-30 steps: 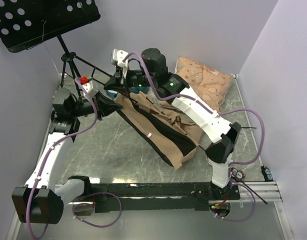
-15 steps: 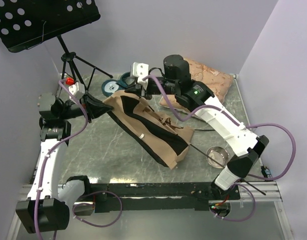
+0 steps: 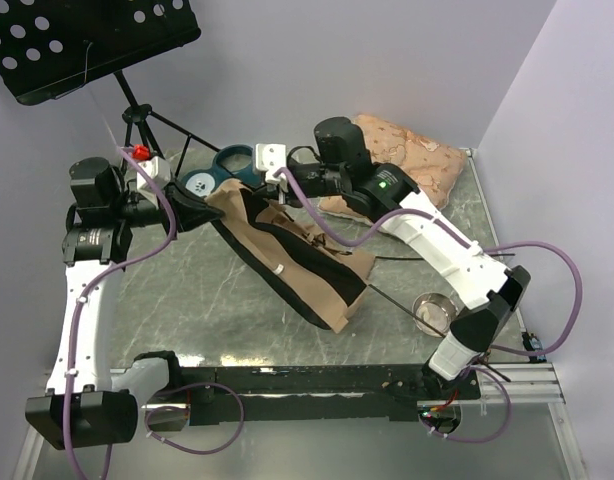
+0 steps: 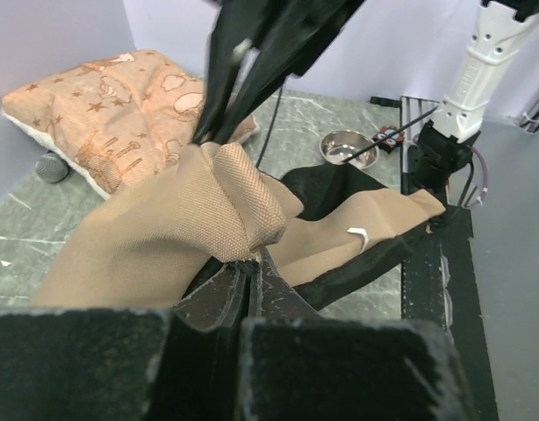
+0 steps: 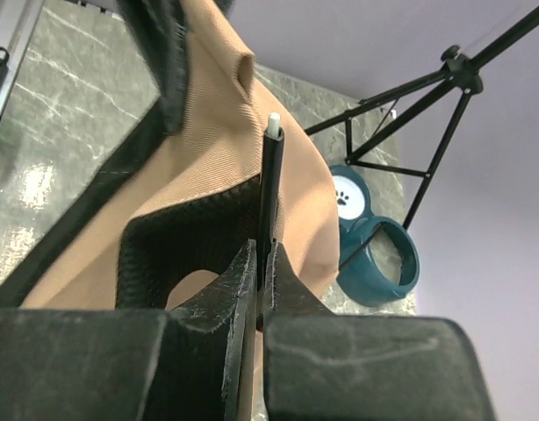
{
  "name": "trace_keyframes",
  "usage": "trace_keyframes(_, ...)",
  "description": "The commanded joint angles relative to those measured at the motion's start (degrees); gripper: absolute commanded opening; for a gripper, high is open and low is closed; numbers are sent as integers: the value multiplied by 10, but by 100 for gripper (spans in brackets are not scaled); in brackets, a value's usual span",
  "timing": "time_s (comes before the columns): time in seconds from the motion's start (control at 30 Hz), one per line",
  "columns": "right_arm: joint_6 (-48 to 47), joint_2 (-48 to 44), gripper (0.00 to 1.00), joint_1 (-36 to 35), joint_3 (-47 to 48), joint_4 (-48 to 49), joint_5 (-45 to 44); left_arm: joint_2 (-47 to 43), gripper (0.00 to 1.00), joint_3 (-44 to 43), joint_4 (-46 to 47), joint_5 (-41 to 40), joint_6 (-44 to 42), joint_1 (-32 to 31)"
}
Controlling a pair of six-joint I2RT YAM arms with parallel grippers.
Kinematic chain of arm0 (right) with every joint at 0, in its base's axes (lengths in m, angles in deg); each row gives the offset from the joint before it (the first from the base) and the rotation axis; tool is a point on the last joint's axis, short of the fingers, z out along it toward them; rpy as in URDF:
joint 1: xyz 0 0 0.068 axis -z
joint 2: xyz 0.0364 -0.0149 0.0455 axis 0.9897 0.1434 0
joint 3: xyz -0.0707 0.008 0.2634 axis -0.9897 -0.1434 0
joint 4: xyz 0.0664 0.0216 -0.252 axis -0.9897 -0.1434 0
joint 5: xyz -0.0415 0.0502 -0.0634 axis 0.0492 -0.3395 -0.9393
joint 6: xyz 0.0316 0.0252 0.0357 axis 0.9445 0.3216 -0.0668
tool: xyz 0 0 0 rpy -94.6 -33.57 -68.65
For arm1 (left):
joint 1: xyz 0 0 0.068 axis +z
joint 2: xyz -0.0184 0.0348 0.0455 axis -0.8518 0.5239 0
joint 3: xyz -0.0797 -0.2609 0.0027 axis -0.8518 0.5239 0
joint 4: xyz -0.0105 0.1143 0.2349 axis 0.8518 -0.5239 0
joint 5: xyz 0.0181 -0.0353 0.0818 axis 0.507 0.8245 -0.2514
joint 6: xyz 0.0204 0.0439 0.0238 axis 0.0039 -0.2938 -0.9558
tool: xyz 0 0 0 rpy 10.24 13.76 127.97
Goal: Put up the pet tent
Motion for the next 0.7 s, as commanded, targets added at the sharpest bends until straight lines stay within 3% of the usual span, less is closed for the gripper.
trace_keyframes(0.0,-24,39,0,9,1,-105,-79,-16,1,-42,-72,53,-61,-15)
trace_keyframes(0.13,-19,52,0,0,8,-98,-100,-34,1,-30,-19,19,28,-36)
trace_keyframes(0.3,-21,39,0,-9,-19,-73,-108,-41,1,-27,-1,-1,79,-47)
trace_keyframes(0.5,-28,8,0,-9,-64,-40,-115,-13,1,-69,-156,-17,32,-47)
trace_keyframes(0.67,-40,0,0,-12,-78,-38,-121,-3,1,-72,-175,-23,79,-47)
